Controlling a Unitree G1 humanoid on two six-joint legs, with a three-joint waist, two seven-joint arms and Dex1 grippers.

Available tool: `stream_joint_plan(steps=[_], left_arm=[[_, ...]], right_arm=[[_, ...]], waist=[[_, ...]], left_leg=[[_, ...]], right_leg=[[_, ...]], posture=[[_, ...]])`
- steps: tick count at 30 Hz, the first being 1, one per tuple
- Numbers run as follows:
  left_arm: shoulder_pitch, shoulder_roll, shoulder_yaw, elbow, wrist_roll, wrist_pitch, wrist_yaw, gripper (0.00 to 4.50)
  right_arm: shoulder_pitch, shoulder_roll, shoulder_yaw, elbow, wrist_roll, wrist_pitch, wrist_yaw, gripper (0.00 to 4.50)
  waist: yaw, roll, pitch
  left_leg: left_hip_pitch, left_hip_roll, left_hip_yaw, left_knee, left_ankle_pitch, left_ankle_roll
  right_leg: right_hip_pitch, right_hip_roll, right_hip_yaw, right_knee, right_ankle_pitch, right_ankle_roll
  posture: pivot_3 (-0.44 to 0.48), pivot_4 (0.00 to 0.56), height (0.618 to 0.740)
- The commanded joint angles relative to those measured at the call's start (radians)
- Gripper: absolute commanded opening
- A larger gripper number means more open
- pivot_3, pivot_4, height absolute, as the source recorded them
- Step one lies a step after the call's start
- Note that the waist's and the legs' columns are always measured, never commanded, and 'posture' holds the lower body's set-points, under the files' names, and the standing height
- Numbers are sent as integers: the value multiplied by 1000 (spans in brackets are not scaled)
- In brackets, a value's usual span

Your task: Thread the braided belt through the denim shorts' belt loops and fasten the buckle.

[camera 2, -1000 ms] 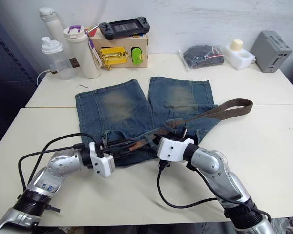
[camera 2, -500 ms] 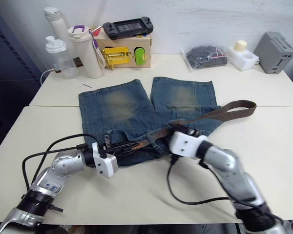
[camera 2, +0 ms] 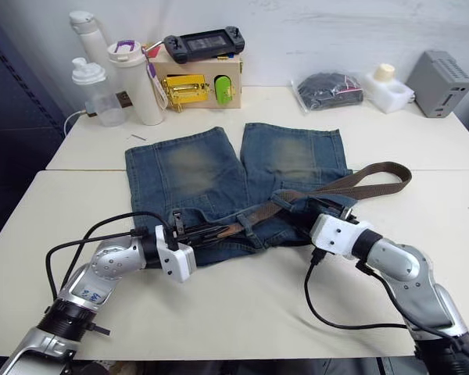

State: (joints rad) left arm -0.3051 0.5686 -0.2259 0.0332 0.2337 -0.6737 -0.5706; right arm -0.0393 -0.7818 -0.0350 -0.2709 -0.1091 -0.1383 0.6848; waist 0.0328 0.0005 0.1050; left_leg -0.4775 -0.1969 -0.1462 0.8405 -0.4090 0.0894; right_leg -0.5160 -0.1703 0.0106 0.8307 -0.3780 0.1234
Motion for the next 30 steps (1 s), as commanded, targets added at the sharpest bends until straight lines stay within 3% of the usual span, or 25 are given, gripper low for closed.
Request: stream_joint_plan(steps=[1,8,17,27,30], left_arm=[[-16,-1,3,0,-7,-15,7,81],[-16,-8,-1,1,-1,-22,11,81],[-20,-6,4,11,-3,-22,12,81],[-31,-17,1,17,7,-22,18,81],[-32,-17,3,16,9,-21,20,81]], right_arm=[[17,-44,-52,3,-10,-77,5,3463],[5,-80,-29,77,-101,-101,-33,3463],[63,-155,-62,123,-220,-356,-129,3463],[-37,-119,51,215,-323,-320,-142,3463],[-61,-108,80,249,-354,-291,-144,2637]], waist=[[0,0,0],[-3,0,0],[2,0,0],[2,0,0],[-2,0,0]], left_leg=[[0,0,0,0,0,0],[0,1,0,0,0,0],[0,0,1,0,0,0],[0,1,2,1,0,0],[0,1,2,1,0,0]], right_leg=[[0,-1,1,0,0,0],[0,-1,1,0,0,0],[-1,0,2,1,0,0],[-2,1,8,3,0,0],[-2,2,10,3,0,0]], posture=[[0,150,646],[0,150,646],[0,150,646],[0,150,646],[0,150,646]])
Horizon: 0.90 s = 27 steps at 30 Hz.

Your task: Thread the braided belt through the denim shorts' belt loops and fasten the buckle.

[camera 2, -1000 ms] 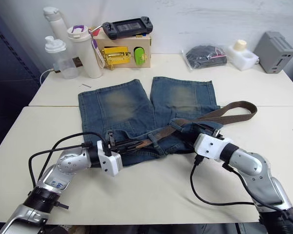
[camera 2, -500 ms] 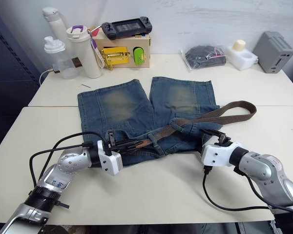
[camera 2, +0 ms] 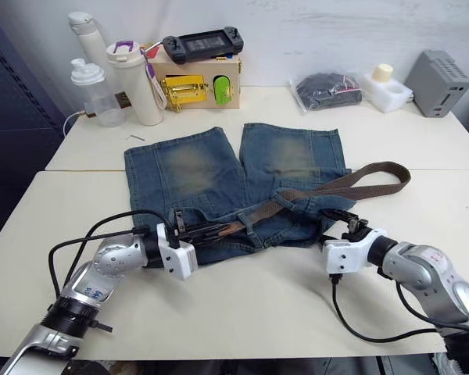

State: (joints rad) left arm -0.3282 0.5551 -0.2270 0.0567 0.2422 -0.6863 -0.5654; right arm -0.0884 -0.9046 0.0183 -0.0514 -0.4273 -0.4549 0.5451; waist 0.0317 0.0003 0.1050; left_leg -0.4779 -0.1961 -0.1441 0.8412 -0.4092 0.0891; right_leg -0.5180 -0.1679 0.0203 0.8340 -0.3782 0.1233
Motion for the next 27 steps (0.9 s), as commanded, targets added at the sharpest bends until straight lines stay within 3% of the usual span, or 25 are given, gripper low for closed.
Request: stream_joint_plan(steps=[1,6,13,22,27], left_arm=[[-9,-3,4,-8,1,-9,15,81],[-4,-4,7,-15,7,-6,20,81],[-12,-3,5,-11,28,-18,30,81],[-1,41,4,22,90,-98,58,81],[-2,50,1,34,94,-114,66,81]], right_arm=[[-16,20,33,40,-36,49,2,2171],[-29,50,32,34,8,134,20,65],[-71,115,-77,22,68,374,-32,53],[-16,86,-294,50,152,638,-82,53],[-54,88,-355,77,171,756,-137,53]], waist=[[-2,0,0],[-3,0,0],[-4,0,0],[38,0,0],[44,0,0]], left_leg=[[0,0,0,0,0,0],[0,0,0,0,0,0],[0,0,0,0,0,0],[-2,-4,1,0,1,1],[-3,-4,3,0,1,2]], right_leg=[[0,1,0,0,0,0],[0,1,2,1,0,0],[-1,2,10,1,0,0],[-5,3,11,2,0,0],[-4,2,13,2,0,0]], posture=[[0,150,646],[0,150,646],[0,150,646],[0,150,646],[0,150,646]])
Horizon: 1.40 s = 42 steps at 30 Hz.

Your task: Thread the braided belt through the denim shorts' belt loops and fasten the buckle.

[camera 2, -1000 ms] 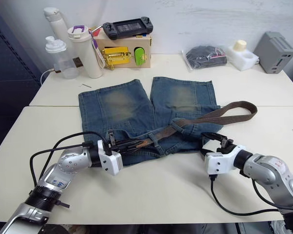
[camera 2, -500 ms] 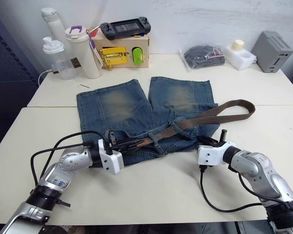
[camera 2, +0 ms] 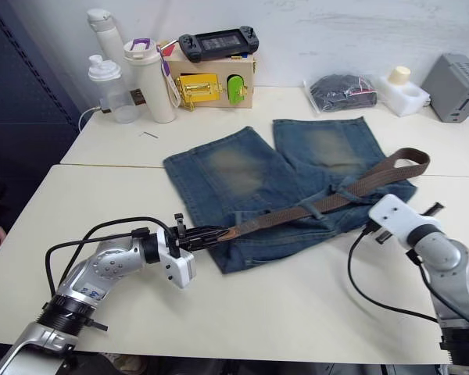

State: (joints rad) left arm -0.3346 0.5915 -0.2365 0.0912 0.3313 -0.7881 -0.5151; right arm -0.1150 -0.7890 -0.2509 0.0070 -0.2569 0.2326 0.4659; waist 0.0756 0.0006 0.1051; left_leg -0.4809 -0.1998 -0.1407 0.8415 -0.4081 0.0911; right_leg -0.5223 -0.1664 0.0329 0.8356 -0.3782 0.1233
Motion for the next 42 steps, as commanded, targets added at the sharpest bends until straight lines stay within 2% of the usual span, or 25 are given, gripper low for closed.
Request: stream_joint_plan(steps=[1,5,9,11,12,13,15,16,17,18,20,22,24,27,28,30,31,32,34,37,39,42], left_arm=[[3,13,9,0,6,-14,17,81],[-11,6,5,4,-3,-22,15,81],[-20,2,2,8,-3,-27,15,81],[-30,-2,-1,10,-4,-32,16,81],[-34,-3,-2,12,-4,-35,16,81],[-36,-4,-3,14,-4,-37,16,81],[-51,-14,-9,23,1,-47,21,81],[-60,-19,-9,27,7,-56,28,81],[-68,-23,-9,31,12,-63,36,81],[-72,-25,-8,34,16,-68,41,81],[-80,-31,-3,40,28,-77,56,81],[-90,-35,3,46,47,-86,78,81],[-100,-41,14,51,68,-97,112,81],[-108,-44,22,52,95,-106,149,81],[-111,-42,20,55,104,-112,156,81],[-115,-40,15,59,113,-116,164,81],[-118,-40,13,60,118,-116,167,81],[-119,-40,11,59,120,-116,169,81],[-121,-40,9,56,120,-113,170,81],[-120,-40,5,50,120,-112,169,81],[-119,-39,4,48,120,-110,168,81],[-117,-38,4,48,118,-109,167,81]], right_arm=[[-32,-32,-79,21,1,64,-58,53],[-46,-14,-36,-10,28,43,-31,53],[-23,-9,-59,-58,120,36,43,53],[11,-41,-93,-90,182,36,121,1109],[21,-52,-103,-99,207,40,154,1332],[29,-60,-109,-106,225,44,174,1850],[13,-89,-174,-152,335,133,254,2787],[-10,-109,-210,-181,411,206,298,3402],[-38,-127,-242,-206,485,281,334,3781],[-56,-139,-260,-222,530,332,351,4405],[-112,-182,-296,-259,669,519,396,4460],[-181,-188,-344,-321,932,841,423,4460],[-232,-141,-376,-372,1198,1139,415,4460],[-247,-13,-409,-421,1432,1287,300,4460],[-271,53,-421,-390,1505,1316,205,4460],[-210,97,-320,-301,1858,1160,-125,4460],[-138,115,-227,-294,2047,1043,-299,4460],[-83,123,-161,-307,2161,962,-417,4460],[-26,209,-93,-341,2229,845,-586,4460],[27,413,-8,-425,2229,689,-804,4460],[55,496,32,-472,2229,628,-905,4460],[31,604,22,-480,2229,536,-1025,4460]], waist=[[0,0,0],[-5,0,0],[-12,0,0],[-16,0,0],[-18,0,0],[-21,0,0],[-25,1,0],[-25,1,1],[-26,2,1],[-28,3,2],[-31,4,2],[-30,3,3],[-30,1,4],[-24,-4,7],[-24,-4,7],[-21,-4,7],[-19,-4,7],[-16,-5,7],[-17,-6,7],[-27,-4,8],[-35,-4,7],[-49,-4,7]], left_leg=[[0,0,1,0,0,0],[0,2,3,0,0,0],[0,2,3,0,0,0],[0,3,3,0,0,0],[0,3,3,0,0,0],[0,3,3,0,0,0],[0,3,3,-1,0,0],[0,3,3,0,0,0],[-1,3,4,0,0,0],[-1,3,4,0,0,0],[-2,4,5,-1,0,0],[-2,6,4,-2,0,0],[-2,7,3,-2,0,-1],[-1,10,1,-2,0,-1],[0,10,2,-2,0,-1],[0,8,4,-2,0,1],[1,6,4,-2,1,2],[1,5,3,-1,1,2],[0,3,3,0,1,2],[1,1,5,0,1,4],[3,1,5,-1,1,4],[5,0,4,-2,1,3]], right_leg=[[0,-1,0,0,0,0],[-1,-1,1,0,0,0],[-1,-1,1,0,0,0],[-1,-2,1,0,0,0],[-1,-1,1,0,0,0],[-1,-2,1,-1,0,0],[0,-2,0,-2,0,0],[0,-2,0,-3,0,0],[0,-2,0,-4,0,0],[0,-2,0,-5,0,0],[0,-3,0,-6,0,0],[1,-2,-1,-7,0,0],[2,-2,-2,-10,0,0],[8,1,-3,-18,0,0],[9,1,-3,-20,0,0],[9,0,-2,-20,0,0],[9,-1,-1,-19,0,0],[8,-3,0,-15,0,0],[7,-6,2,-9,0,0],[5,-6,3,-7,0,0],[6,-2,3,-6,0,0],[5,2,1,-3,0,0]], posture=[[0,150,646],[0,150,646],[0,150,646],[0,150,646],[0,150,646],[0,150,646],[0,150,646],[0,150,646],[0,150,646],[0,150,646],[0,150,646],[0,150,646],[0,150,646],[0,150,646],[0,150,646],[0,150,646],[0,150,646],[0,150,646],[0,150,646],[0,150,646],[0,150,646],[0,150,646]])
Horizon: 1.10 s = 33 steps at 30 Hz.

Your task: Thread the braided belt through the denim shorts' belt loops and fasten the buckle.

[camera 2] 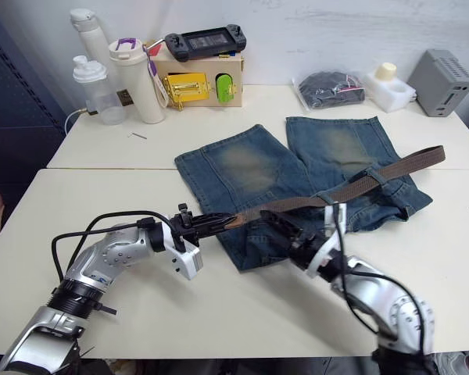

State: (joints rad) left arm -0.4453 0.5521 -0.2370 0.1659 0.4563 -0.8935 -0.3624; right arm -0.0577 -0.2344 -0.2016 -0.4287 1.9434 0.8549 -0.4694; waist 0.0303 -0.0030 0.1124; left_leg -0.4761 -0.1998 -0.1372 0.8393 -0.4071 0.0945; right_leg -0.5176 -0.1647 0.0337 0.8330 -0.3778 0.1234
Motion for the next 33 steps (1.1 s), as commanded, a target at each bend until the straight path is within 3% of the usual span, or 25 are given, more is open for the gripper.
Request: stream_joint_plan(steps=[1,7,9,16,20,28,33], left_arm=[[-4,3,4,-29,-7,-4,13,81],[2,7,4,-37,-15,-2,7,81],[1,7,3,-36,-16,-2,6,81],[-4,5,-1,-35,-12,-4,6,81],[0,2,-11,-37,-64,7,-19,81],[136,10,10,-204,-497,412,-261,3253],[278,36,83,-362,-780,769,-342,3253]], right_arm=[[-38,65,-34,-43,29,-100,-107,4460],[-65,74,-68,-14,29,-124,-169,4460],[-70,72,-75,-4,29,-123,-176,3619],[-78,77,-69,-1,29,-122,-176,31],[-91,87,-54,10,29,-138,-185,31],[-155,4,-133,76,20,-226,-118,0],[-162,-45,-140,125,-53,-246,-40,0]], waist=[[-7,0,0],[-10,0,0],[-11,1,0],[-18,1,0],[-25,1,0],[-44,1,0],[-56,2,0]], left_leg=[[0,-1,-1,0,0,0],[1,-4,-4,-1,0,0],[1,-4,-4,-1,0,0],[1,-4,-4,-2,0,0],[1,-4,-5,-2,0,0],[0,-6,-6,-2,0,0],[0,-6,-13,-2,-1,-2]], right_leg=[[-1,2,-1,1,0,0],[-8,3,-1,5,0,0],[-8,3,-1,6,0,0],[-9,3,-1,6,0,0],[-9,2,-1,6,0,0],[-14,1,-1,13,0,0],[-13,2,-1,14,0,0]], posture=[[0,150,646],[0,150,646],[0,150,646],[0,150,646],[0,150,646],[0,150,646],[0,150,646]])
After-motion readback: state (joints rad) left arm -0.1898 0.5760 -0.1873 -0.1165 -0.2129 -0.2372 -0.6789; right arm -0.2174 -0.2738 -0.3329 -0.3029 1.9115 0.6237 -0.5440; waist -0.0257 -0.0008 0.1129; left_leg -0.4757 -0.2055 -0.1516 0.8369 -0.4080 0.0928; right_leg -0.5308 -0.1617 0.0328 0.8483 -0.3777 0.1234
